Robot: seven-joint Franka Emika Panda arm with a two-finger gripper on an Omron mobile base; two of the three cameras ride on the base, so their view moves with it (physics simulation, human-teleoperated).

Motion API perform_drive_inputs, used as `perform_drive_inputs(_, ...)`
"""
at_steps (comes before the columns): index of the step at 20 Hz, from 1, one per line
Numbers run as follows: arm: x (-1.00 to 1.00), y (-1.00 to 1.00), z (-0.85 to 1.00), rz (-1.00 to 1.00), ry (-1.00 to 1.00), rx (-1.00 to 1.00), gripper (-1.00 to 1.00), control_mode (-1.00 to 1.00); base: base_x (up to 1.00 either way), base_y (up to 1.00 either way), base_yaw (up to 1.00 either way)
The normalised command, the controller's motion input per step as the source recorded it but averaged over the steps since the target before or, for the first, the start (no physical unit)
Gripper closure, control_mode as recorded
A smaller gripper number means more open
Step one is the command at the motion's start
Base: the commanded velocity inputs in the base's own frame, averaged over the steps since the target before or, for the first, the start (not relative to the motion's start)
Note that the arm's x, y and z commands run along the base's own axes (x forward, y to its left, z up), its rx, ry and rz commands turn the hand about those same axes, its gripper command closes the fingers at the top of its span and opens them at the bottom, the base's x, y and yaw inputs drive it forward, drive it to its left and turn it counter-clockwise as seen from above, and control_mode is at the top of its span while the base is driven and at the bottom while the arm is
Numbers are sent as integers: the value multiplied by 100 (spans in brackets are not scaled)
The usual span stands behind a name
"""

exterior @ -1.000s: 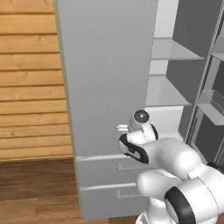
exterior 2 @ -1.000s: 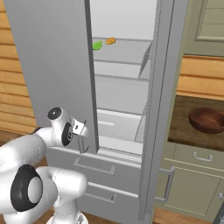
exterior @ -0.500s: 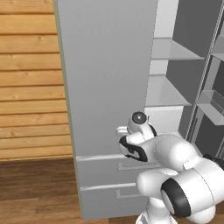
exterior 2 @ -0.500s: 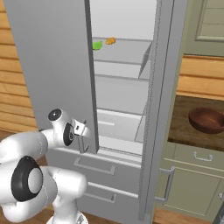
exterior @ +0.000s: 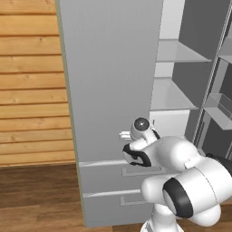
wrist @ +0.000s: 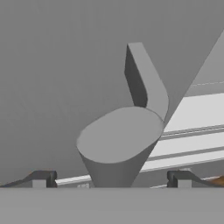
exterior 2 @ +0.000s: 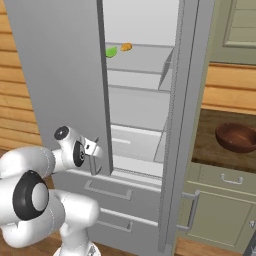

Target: Grab a lemon wedge from the fridge and one ice cube from the ice bowl, and put them in the glass of lemonade.

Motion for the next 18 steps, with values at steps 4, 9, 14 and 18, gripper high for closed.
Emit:
perform_drive_inputs(4,25,0,-5,0,-1,0,100,-100,0,0,0)
perform_drive_inputs(9,0,0,0,0,0,0,100,-100,0,0,0)
perform_drive_inputs(14,-2,0,0,0,0,0,100,-100,0,0,0)
perform_drive_inputs(18,-68,3,18,2,-10,0,100,-100,0,0,0)
